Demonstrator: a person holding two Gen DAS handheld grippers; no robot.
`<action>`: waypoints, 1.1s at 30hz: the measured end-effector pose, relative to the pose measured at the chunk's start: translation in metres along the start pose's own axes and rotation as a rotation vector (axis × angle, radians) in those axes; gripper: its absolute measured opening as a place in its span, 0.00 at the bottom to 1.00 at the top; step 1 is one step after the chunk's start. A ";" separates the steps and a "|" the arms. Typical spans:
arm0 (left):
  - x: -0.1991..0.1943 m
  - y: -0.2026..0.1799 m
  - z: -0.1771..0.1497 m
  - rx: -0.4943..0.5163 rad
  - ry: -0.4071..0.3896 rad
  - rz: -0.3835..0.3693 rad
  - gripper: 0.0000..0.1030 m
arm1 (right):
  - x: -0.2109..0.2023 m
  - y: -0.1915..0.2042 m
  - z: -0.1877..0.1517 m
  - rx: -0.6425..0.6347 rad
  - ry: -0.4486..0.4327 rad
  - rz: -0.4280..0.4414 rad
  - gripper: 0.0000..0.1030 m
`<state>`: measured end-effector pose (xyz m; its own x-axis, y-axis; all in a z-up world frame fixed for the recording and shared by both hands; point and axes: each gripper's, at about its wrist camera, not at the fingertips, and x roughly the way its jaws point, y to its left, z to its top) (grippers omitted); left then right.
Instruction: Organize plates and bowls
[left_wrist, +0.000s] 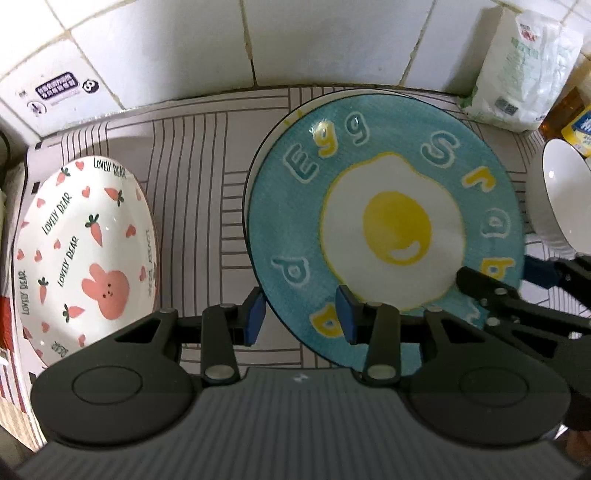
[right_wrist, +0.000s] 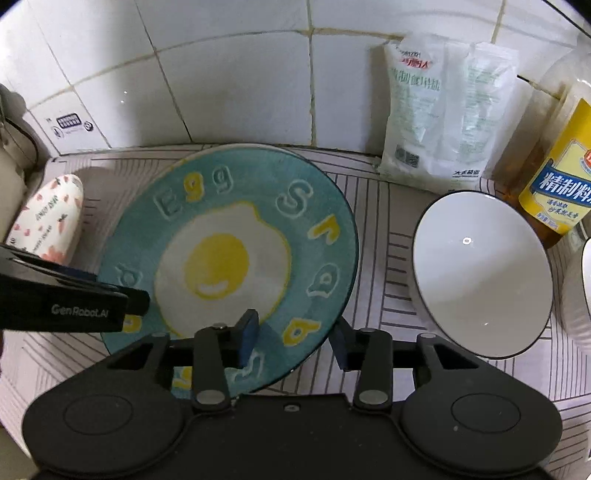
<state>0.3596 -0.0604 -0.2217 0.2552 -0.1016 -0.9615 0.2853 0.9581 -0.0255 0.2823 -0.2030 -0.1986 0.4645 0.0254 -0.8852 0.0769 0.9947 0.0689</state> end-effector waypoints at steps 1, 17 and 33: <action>0.000 0.002 0.001 -0.010 0.001 -0.009 0.38 | 0.003 0.000 0.000 0.007 0.000 -0.001 0.46; -0.063 0.023 -0.035 -0.035 -0.095 -0.054 0.35 | -0.037 0.002 -0.023 -0.033 -0.145 0.018 0.48; -0.135 0.039 -0.119 -0.016 -0.187 -0.018 0.36 | -0.133 0.046 -0.061 -0.126 -0.305 0.057 0.56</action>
<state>0.2260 0.0231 -0.1253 0.4175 -0.1656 -0.8934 0.2774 0.9595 -0.0482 0.1707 -0.1543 -0.1059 0.7088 0.0695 -0.7019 -0.0576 0.9975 0.0406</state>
